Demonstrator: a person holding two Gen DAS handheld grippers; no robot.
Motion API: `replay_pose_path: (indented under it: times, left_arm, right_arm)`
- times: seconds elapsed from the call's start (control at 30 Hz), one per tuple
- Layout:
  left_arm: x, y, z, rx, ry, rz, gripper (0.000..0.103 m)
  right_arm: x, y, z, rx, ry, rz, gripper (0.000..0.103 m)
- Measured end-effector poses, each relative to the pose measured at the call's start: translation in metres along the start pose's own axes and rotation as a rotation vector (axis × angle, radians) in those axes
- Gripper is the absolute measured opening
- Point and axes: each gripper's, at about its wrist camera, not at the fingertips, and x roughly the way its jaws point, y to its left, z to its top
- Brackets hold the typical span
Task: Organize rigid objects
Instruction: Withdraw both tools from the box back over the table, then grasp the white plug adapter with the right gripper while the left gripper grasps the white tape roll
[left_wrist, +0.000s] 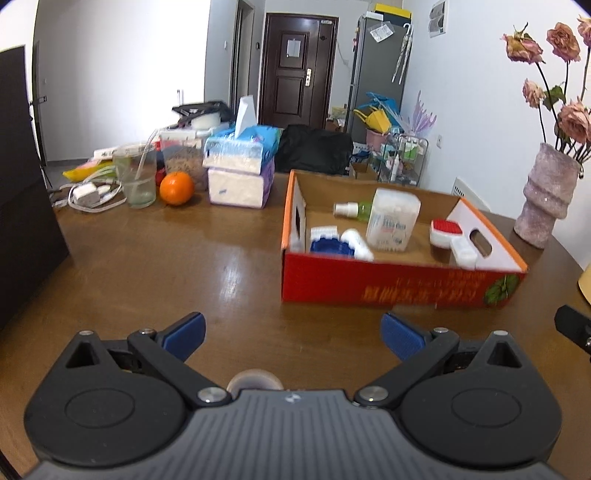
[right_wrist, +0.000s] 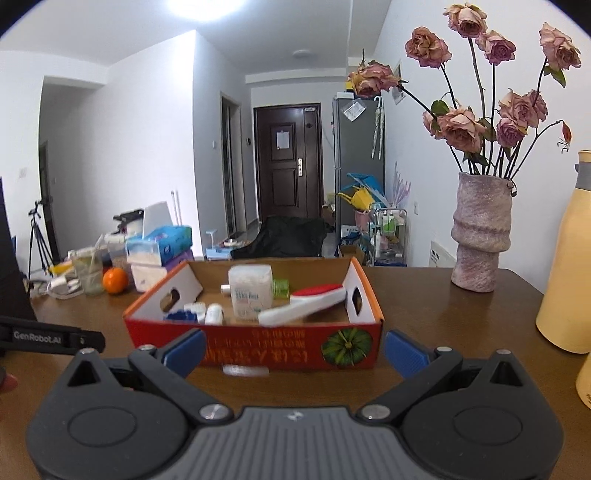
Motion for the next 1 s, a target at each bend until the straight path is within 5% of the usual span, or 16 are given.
replay_pose_path:
  times: [0.63,1.0]
  left_arm:
    - [-0.032,0.023,-0.06,0.033,0.055,0.023,0.103]
    - [-0.041,0.027,-0.07,0.026,0.047,0.031,0.103]
  right_arm:
    - [-0.046,-0.004,-0.053,-0.04,0.054,0.066,0.103]
    - [-0.027,-0.014,-0.064,-0.093,0.092,0.057,0.103]
